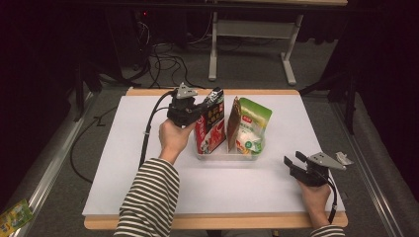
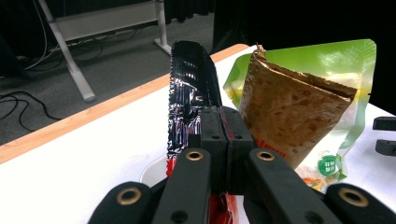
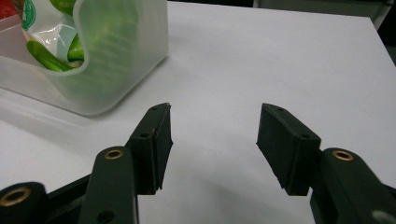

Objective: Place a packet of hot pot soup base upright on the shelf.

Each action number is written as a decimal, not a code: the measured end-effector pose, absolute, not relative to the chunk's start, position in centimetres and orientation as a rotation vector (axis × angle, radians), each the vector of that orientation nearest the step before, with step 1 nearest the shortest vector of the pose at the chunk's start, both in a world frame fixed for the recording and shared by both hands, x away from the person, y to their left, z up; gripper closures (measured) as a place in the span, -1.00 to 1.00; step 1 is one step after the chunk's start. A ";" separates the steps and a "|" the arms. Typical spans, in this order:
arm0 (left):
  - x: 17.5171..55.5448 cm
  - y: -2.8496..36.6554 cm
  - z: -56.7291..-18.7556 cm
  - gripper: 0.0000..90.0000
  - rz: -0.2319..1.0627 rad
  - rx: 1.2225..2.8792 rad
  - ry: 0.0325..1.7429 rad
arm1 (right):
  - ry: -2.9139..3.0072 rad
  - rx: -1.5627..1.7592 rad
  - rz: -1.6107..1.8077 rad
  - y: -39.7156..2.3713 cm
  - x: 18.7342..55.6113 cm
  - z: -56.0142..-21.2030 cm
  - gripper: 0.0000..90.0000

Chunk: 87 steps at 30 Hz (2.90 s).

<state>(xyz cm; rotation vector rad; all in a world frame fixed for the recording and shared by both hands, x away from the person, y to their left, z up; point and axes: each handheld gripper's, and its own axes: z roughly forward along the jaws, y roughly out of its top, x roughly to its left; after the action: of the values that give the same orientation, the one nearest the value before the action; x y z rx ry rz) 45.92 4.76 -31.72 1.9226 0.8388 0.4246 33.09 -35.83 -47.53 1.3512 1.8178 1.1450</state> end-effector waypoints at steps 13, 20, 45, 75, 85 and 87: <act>45.9 5.2 -31.4 0.85 0.409 1.924 0.827 | 1.821 1.354 1.138 -35.8 33.1 -47.5 0.01; 45.6 5.3 -31.2 0.68 0.445 1.916 0.816 | 1.824 1.355 1.137 -35.8 33.1 -47.5 0.01; 44.3 7.3 -29.8 0.23 0.483 1.891 0.828 | 1.830 1.367 1.128 -35.7 33.3 -47.5 0.01; 40.5 13.7 -30.3 0.14 0.573 1.794 0.883 | 1.847 1.344 1.101 -35.4 33.3 -47.5 0.01; 38.4 14.5 -31.9 0.09 0.585 1.772 0.899 | 1.847 1.343 1.100 -35.4 33.3 -47.5 0.01; 38.0 14.7 -32.5 0.08 0.586 1.774 0.905 | 1.847 1.343 1.101 -35.4 33.3 -47.5 0.01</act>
<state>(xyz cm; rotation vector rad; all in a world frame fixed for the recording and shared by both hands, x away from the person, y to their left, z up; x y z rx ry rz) 38.00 14.66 -32.48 1.7737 0.9046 0.5861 33.25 -35.43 -47.53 1.3432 1.8474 1.1008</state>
